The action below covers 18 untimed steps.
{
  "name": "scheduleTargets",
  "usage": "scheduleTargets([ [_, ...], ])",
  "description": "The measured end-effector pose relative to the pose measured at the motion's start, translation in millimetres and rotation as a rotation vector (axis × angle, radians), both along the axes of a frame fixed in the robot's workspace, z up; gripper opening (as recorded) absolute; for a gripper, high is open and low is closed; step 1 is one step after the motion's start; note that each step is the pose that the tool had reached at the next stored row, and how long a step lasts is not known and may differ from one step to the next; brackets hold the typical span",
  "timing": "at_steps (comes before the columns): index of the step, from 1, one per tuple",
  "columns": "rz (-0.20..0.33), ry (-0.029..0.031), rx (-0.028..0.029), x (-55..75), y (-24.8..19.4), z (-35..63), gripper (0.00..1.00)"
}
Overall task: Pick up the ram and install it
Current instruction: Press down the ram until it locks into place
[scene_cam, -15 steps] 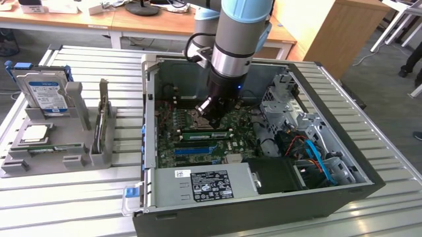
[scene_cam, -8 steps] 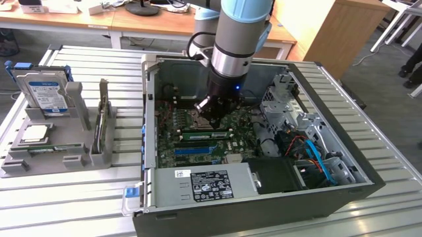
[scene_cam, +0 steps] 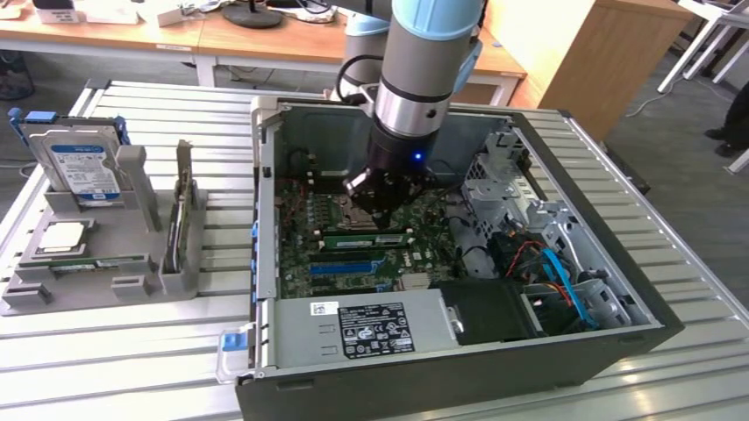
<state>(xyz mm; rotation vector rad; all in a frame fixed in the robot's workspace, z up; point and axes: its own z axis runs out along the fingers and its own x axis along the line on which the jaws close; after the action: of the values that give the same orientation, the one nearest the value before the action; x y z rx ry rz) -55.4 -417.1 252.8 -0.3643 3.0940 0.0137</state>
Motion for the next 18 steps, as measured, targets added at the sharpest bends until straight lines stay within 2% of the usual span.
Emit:
scheduleTargets([
  [5,-0.081,0.0,-0.0003,0.0,0.0,0.0,0.11],
  [9,-0.127,0.0,-0.0008,0.0,0.0,0.0,0.11],
  [18,-0.138,0.0001,-0.0009,0.0,0.0,0.0,0.11],
])
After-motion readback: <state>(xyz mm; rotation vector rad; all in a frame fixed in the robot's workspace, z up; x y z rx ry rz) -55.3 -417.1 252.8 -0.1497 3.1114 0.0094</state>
